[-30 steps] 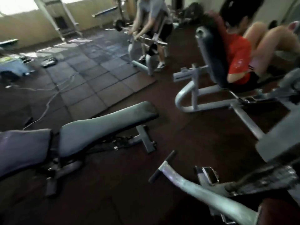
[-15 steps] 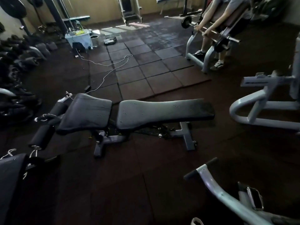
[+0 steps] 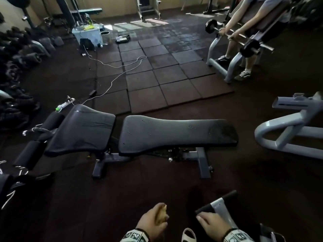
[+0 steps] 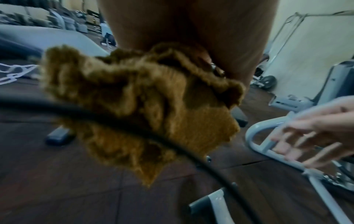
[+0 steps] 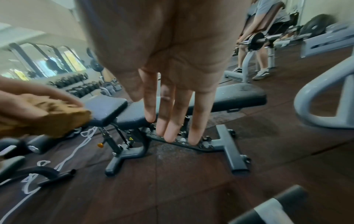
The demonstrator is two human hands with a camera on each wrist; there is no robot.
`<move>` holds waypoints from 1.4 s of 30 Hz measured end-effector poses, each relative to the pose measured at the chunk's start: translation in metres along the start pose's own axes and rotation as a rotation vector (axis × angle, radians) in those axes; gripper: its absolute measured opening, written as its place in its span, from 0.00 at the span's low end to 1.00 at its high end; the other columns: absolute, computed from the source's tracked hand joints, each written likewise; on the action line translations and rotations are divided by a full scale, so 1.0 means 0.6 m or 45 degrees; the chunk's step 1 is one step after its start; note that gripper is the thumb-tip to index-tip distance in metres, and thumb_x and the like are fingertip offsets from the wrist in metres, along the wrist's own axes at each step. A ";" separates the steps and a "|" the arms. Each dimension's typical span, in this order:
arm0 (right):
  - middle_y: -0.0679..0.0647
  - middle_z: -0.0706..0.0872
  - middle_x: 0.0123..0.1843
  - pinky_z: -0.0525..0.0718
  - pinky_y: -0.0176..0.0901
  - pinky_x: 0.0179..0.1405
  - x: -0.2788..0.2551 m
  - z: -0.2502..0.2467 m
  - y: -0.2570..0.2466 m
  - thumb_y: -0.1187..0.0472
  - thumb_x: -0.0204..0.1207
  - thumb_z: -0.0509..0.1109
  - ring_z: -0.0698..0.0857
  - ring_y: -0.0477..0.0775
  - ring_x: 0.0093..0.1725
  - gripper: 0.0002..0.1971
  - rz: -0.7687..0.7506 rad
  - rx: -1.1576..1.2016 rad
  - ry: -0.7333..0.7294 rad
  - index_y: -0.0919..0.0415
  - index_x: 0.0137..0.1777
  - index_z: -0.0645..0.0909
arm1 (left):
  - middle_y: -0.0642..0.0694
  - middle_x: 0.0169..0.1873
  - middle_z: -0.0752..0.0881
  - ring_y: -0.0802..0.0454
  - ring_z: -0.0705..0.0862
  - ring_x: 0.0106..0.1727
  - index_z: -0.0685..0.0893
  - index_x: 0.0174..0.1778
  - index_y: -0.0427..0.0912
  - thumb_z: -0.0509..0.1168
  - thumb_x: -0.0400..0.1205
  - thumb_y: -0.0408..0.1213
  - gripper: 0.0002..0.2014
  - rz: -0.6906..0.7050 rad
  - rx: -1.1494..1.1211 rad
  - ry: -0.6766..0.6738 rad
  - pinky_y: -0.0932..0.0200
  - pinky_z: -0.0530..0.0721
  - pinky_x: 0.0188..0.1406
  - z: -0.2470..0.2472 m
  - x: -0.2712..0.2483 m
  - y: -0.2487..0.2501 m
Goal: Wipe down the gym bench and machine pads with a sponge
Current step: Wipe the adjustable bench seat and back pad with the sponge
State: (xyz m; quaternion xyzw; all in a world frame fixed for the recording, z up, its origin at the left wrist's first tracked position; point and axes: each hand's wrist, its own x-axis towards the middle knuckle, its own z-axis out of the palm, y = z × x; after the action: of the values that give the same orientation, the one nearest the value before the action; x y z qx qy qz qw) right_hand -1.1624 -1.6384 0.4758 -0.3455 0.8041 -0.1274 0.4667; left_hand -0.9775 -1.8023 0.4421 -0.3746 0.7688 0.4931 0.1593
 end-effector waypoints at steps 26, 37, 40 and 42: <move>0.38 0.85 0.44 0.77 0.27 0.48 0.297 -0.257 0.042 0.61 0.76 0.70 0.83 0.35 0.47 0.11 0.316 0.793 0.600 0.49 0.53 0.73 | 0.54 0.56 0.82 0.69 0.81 0.44 0.59 0.80 0.56 0.66 0.78 0.36 0.36 0.372 0.049 -0.253 0.79 0.75 0.47 -0.121 0.458 0.290; 0.46 0.86 0.43 0.75 0.41 0.46 0.446 -0.441 0.262 0.61 0.78 0.68 0.84 0.52 0.47 0.06 0.482 0.793 0.889 0.54 0.50 0.74 | 0.57 0.82 0.62 0.56 0.63 0.81 0.55 0.84 0.52 0.50 0.85 0.48 0.29 0.395 0.750 0.139 0.57 0.65 0.75 -0.092 0.730 0.324; 0.48 0.86 0.44 0.77 0.44 0.49 0.516 -0.472 0.329 0.61 0.77 0.68 0.84 0.55 0.48 0.06 0.506 0.793 0.939 0.54 0.51 0.74 | 0.57 0.84 0.57 0.56 0.57 0.84 0.55 0.85 0.53 0.51 0.87 0.47 0.28 0.312 0.816 0.170 0.52 0.58 0.80 -0.056 0.809 0.316; 0.50 0.86 0.45 0.79 0.46 0.51 0.565 -0.488 0.367 0.60 0.77 0.68 0.85 0.57 0.50 0.06 0.514 0.809 0.970 0.55 0.51 0.74 | 0.56 0.84 0.56 0.55 0.55 0.84 0.57 0.84 0.51 0.54 0.87 0.45 0.28 0.303 0.844 0.222 0.46 0.56 0.81 -0.031 0.859 0.306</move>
State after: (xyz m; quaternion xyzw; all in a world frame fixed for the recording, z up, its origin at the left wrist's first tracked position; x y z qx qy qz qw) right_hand -1.6146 -1.7408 0.2909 0.0448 0.8889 -0.3885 0.2387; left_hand -1.4541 -1.9919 0.2515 -0.2511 0.9359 0.1982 0.1473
